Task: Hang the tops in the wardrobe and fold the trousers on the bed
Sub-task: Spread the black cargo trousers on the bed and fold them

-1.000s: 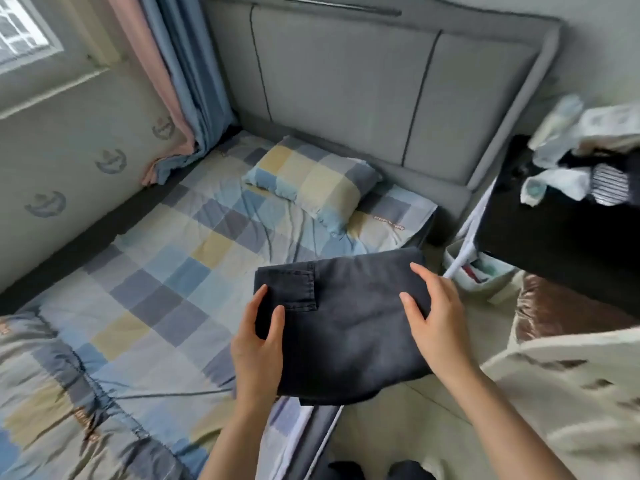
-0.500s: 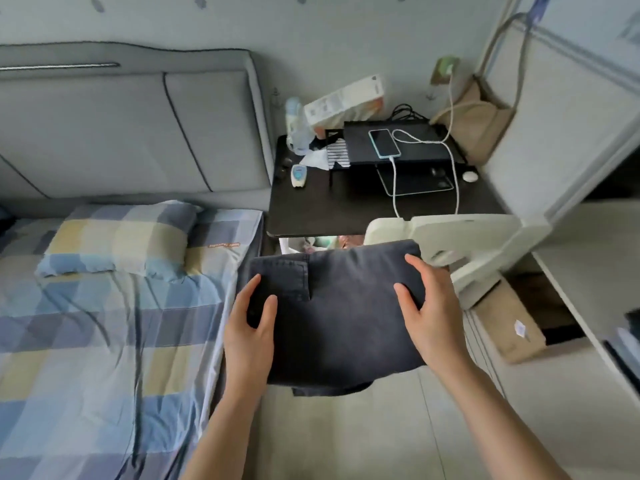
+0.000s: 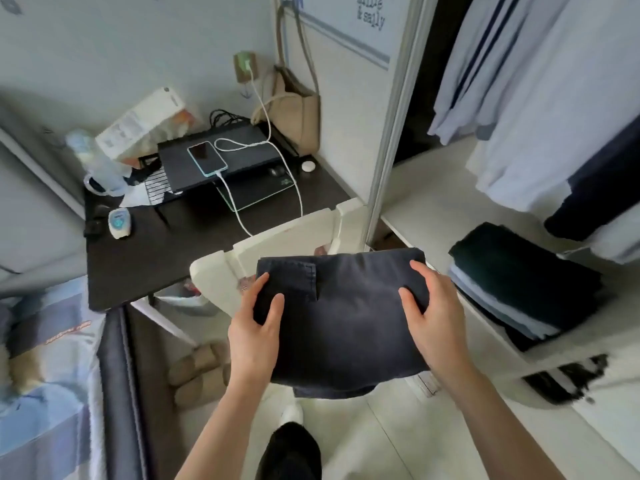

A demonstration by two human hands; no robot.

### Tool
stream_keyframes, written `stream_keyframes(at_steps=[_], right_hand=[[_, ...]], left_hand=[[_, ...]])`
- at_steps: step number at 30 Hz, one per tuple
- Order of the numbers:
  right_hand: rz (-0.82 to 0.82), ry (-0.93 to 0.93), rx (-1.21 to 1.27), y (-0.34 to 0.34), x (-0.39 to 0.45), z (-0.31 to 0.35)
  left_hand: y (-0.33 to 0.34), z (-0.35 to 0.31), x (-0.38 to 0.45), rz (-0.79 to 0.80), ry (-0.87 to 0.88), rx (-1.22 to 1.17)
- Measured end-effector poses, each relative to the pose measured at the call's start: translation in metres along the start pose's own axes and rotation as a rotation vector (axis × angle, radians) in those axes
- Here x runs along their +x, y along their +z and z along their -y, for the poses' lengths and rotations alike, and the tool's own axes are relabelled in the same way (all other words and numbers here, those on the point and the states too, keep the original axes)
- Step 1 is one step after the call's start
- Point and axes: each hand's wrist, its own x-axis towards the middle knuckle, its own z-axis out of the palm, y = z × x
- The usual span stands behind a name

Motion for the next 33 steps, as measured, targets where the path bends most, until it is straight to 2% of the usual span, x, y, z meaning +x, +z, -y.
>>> stream_keyframes(at_steps=[3,11,21,24,27,29,33], right_hand=[[-0.009,0.096,-0.052,-0.001,0.017,-0.011],[-0.217,0.422,-0.16,-0.015,0.043,-0.036],[-0.315,0.748,-0.132,-0.042,0.059,-0.108],[-0.312,0.839,-0.13,-0.063,0.094,-0.155],[-0.404,0.859,-0.099,-0.087,0.135,-0.191],[-0.523,0.824,-0.115,-0.1,0.159,-0.214],[-0.707,0.743,-0.286,-0.099,0.179,-0.252]], left_hand=[[0.027,-0.004,0.029,0.101,0.03,0.008],[0.116,-0.024,0.106,0.593,0.144,0.142],[0.244,-0.033,0.141,0.969,0.103,0.166],[0.311,-0.042,0.153,1.069,0.19,0.245],[0.381,-0.061,0.17,1.112,0.251,0.231],[0.427,-0.072,0.178,1.128,0.285,0.178],[0.495,-0.066,0.173,1.15,0.223,0.194]])
